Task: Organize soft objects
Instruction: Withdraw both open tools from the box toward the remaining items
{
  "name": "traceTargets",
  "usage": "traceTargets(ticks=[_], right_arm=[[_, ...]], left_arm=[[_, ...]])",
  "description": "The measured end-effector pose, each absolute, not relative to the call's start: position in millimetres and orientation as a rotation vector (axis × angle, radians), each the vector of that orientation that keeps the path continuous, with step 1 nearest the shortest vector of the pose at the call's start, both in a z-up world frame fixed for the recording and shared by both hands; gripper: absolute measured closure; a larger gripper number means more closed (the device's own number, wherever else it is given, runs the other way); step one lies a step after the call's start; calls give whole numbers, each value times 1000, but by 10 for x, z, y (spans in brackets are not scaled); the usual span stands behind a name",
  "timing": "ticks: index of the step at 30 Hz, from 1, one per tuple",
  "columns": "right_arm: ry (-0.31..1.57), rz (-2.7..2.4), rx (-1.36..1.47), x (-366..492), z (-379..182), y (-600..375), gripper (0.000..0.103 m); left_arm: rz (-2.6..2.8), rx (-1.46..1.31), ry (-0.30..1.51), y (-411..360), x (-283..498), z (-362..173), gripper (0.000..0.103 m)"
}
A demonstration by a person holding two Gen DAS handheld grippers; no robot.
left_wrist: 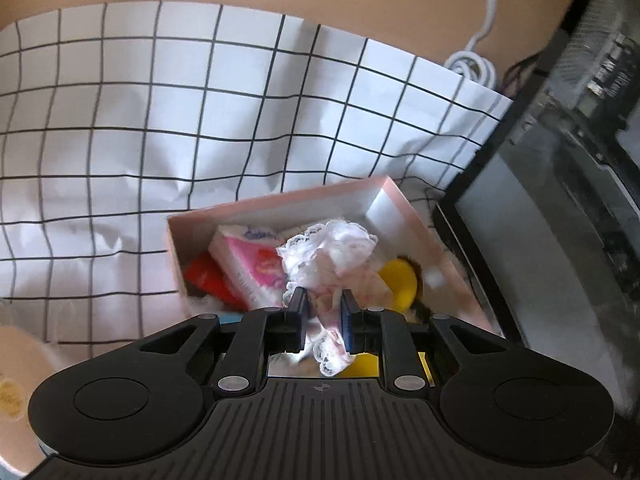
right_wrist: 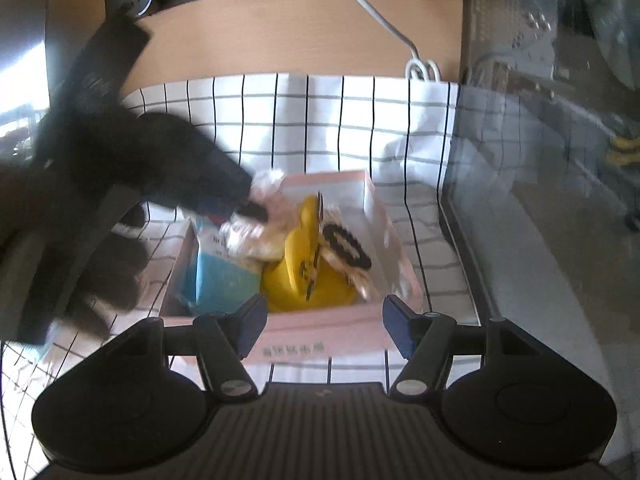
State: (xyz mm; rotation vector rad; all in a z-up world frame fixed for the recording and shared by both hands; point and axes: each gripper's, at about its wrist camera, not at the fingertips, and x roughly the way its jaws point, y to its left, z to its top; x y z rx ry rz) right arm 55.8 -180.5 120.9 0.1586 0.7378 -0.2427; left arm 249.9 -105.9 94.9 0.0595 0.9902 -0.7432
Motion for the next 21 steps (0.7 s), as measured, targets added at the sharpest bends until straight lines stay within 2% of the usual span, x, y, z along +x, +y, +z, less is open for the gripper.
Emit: traceTargets(ticks=[3,8,16,21], right_arm=[[725,-243,146,492,1234,-1787,39],[704,-264,138,379,1270,-1847,38],[693,-267,153,366,1284,-1970,38],[669,-230,140,569,1391,-1908,38]], left_arm=[[-752,-103,1093,-1178,2691,885,80],[-747,-338,1107,-1205,2934,1091,79],[-756,-282,1023,-930,2875,1309,79],[-809,-225,913,-341,2480,1499,79]])
